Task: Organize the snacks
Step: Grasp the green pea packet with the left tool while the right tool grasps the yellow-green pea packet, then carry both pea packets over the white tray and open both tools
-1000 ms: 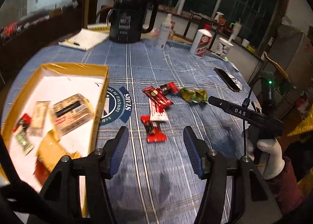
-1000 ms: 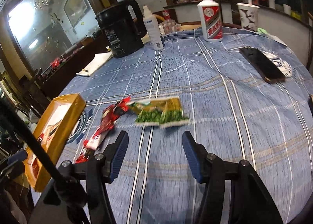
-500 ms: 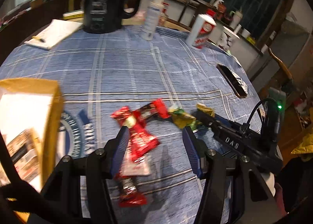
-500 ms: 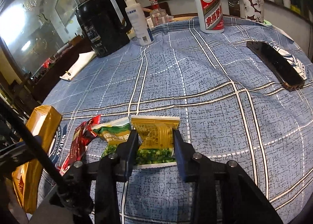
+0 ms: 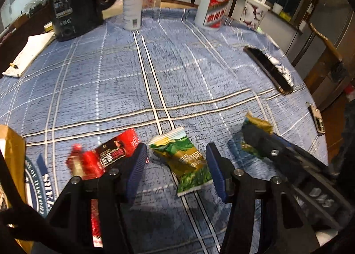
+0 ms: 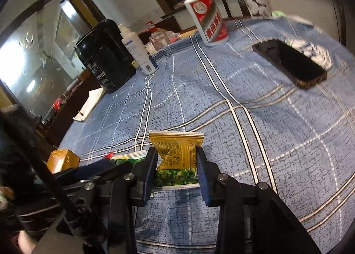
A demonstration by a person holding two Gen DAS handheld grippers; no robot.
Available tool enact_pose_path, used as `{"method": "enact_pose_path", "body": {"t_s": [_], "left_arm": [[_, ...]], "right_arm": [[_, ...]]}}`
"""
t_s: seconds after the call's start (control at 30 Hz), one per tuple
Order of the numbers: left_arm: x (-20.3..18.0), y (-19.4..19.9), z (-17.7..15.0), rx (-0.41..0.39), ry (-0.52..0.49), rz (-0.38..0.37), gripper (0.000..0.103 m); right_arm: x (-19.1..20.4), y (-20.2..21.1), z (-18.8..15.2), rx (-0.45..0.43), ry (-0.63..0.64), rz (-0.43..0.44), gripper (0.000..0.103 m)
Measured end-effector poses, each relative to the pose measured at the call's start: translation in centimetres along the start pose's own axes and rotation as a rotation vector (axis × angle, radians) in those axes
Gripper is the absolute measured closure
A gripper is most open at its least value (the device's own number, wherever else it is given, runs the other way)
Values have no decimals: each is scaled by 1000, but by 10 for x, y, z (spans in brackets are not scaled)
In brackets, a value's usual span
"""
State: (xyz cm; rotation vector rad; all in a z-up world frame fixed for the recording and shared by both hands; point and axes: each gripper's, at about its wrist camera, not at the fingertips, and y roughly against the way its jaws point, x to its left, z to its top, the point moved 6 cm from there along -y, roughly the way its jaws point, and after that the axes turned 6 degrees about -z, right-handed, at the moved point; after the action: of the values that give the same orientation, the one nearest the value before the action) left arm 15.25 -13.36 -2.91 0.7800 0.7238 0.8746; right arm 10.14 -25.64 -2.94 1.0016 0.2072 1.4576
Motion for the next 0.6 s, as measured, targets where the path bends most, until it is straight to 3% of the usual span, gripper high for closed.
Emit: {"method": "enact_pose_path", "body": {"t_s": [0.1,0.13,0.17,0.37,0.6], "left_arm": [[-4,-7,-4,-1,-27,9,48],[-6,-8,-6,2,-43,19,51],[-9,-7,-7,-6,-60,23,62],[-6,6,-12,-50,-44,27,63],[-1,57,-25,-113,-8,-6,63]], "right_arm": [[-1,2,0,-6,-2,-1,69],[0,3,0,-7,1,1,69],[1,3,0,-9,4,1,69],[2,2,1,-25,20,-20,69],[11,6,-2,-38,49,-35,69]]}}
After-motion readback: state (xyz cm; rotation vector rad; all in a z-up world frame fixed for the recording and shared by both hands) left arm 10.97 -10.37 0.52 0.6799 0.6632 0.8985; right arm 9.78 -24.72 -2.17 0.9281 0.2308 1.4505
